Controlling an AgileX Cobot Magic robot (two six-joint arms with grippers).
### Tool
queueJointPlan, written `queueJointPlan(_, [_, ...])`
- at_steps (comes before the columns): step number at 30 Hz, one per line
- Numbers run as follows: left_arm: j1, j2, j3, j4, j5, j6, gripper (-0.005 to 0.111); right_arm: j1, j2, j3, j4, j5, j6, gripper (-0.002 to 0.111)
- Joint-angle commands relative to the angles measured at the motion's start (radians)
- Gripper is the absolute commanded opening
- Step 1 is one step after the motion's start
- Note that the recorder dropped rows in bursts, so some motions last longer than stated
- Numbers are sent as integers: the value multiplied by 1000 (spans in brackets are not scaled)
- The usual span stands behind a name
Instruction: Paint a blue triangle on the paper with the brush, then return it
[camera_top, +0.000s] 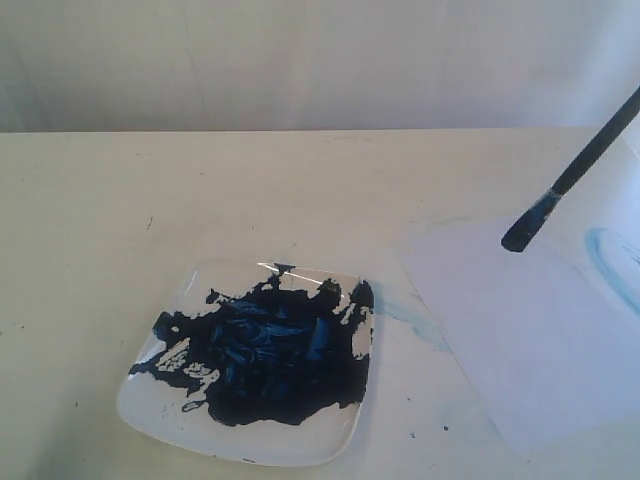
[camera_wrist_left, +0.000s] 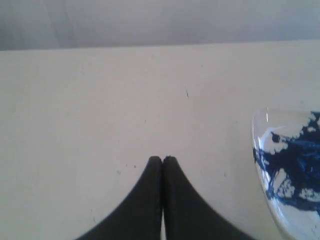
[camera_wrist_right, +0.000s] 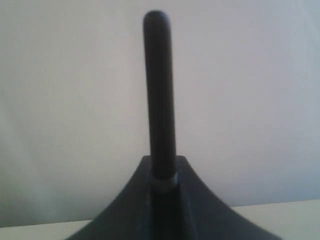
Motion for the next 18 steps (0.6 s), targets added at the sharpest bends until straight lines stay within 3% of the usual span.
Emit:
queueJointPlan(1, [-7, -4, 3, -7, -126, -12, 0, -8, -4, 3, 32, 63, -20, 0])
queueJointPlan(14, [-7, 2, 3, -13, -733, -22, 0, -8, -101, 3, -94, 151, 37, 0])
queueJointPlan(18, [-7, 69, -67, -23, -672, -109, 0, -8, -111, 3, -123, 18, 41, 0])
